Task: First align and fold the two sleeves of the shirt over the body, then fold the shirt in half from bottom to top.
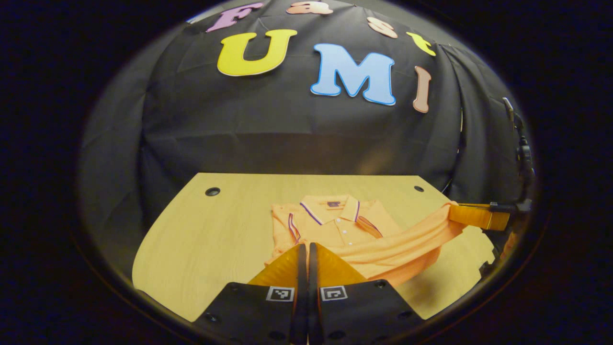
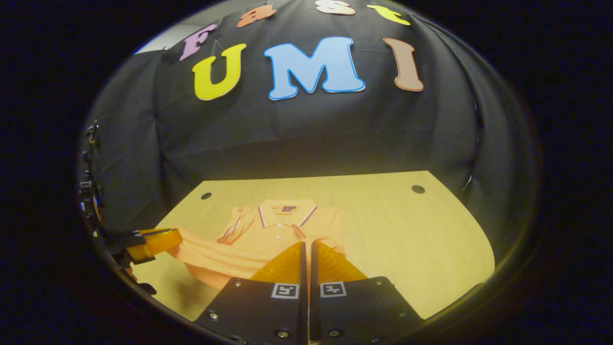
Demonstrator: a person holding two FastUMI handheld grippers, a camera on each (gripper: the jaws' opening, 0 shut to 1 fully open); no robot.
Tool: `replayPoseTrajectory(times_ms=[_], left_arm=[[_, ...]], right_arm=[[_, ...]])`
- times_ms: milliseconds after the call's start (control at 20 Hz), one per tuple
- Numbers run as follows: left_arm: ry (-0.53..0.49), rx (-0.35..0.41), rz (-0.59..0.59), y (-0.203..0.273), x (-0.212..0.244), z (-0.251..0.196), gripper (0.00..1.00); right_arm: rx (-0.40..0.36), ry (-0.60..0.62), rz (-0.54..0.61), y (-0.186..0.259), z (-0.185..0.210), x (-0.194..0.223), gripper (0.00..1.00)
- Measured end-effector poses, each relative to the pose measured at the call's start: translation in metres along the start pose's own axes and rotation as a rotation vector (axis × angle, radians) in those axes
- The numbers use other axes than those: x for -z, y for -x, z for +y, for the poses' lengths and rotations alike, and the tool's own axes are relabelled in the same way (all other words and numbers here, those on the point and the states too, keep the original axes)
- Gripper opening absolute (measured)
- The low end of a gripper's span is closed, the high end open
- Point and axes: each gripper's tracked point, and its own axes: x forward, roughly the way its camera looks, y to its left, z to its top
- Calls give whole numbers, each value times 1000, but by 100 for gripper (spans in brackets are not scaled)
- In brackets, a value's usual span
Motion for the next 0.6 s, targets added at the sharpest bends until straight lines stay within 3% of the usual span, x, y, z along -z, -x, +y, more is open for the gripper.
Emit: replayPoseTrajectory(times_ms=[600], left_arm=[[-49, 47, -35, -133, -54, 22, 6]], right_arm=[[88, 18, 10, -114, -19, -48, 1]])
